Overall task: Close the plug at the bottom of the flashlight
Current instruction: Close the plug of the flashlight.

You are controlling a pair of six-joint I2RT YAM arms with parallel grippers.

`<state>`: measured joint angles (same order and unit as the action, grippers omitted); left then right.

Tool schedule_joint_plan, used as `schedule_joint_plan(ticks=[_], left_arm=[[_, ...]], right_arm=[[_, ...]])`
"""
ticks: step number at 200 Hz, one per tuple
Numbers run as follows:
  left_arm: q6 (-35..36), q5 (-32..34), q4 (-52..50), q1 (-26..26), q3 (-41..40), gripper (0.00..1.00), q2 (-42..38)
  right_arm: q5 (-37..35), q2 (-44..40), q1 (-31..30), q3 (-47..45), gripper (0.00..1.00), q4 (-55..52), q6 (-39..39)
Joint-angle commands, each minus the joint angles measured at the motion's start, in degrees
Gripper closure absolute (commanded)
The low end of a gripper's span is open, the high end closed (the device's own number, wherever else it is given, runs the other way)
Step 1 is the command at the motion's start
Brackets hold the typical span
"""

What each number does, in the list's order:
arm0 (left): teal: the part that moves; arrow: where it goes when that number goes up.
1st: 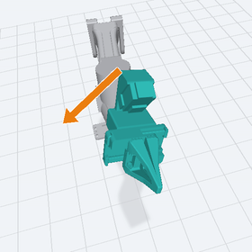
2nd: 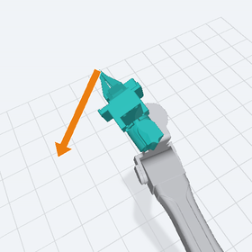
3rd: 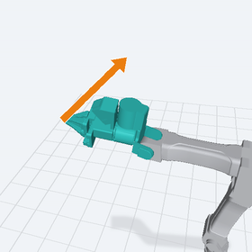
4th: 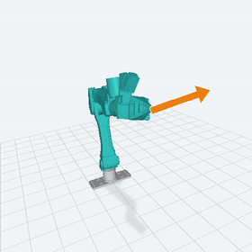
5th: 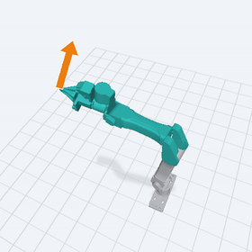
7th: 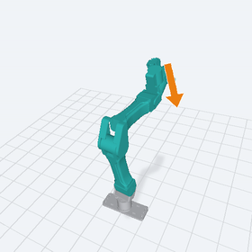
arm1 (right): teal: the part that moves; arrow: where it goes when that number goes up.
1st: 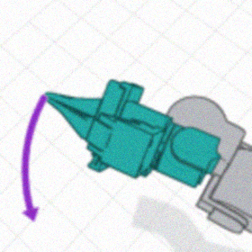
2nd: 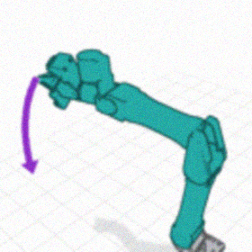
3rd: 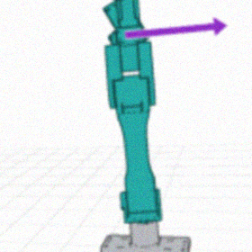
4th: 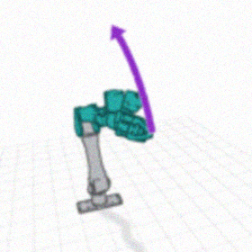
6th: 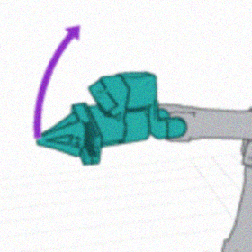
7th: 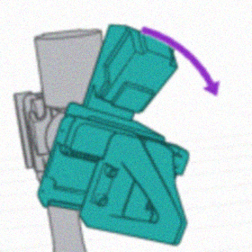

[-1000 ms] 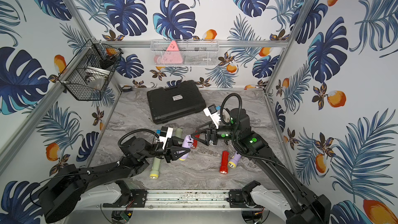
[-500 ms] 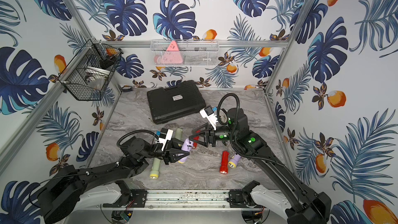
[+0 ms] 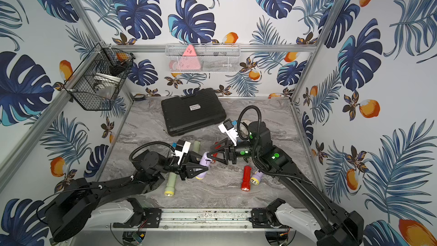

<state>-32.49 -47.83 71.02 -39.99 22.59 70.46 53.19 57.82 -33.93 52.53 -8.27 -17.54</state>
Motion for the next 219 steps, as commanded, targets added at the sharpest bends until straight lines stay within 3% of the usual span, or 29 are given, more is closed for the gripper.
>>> schedule_joint_plan(ticks=[1, 99, 143, 219], left_arm=[[-2.22, -0.86, 6.9, 0.14, 0.71, 1.0, 0.52], [-2.61, -0.92, 6.82, 0.32, 1.57, 1.0, -0.65], [-3.92, -0.97, 8.19, 1.13, 3.63, 1.0, -1.5], [3.41, -2.72, -5.35, 2.19, 8.41, 1.0, -9.63]], right_arm=[[0.4, 0.14, -0.26, 0.29, 0.38, 1.5, 0.22], [0.47, 0.88, -1.22, -1.06, 0.5, 1.83, -0.7], [0.67, 1.39, -1.74, -1.99, 0.62, 3.0, -1.53], [1.92, 3.25, -2.37, -3.52, 0.8, 5.69, -2.78]])
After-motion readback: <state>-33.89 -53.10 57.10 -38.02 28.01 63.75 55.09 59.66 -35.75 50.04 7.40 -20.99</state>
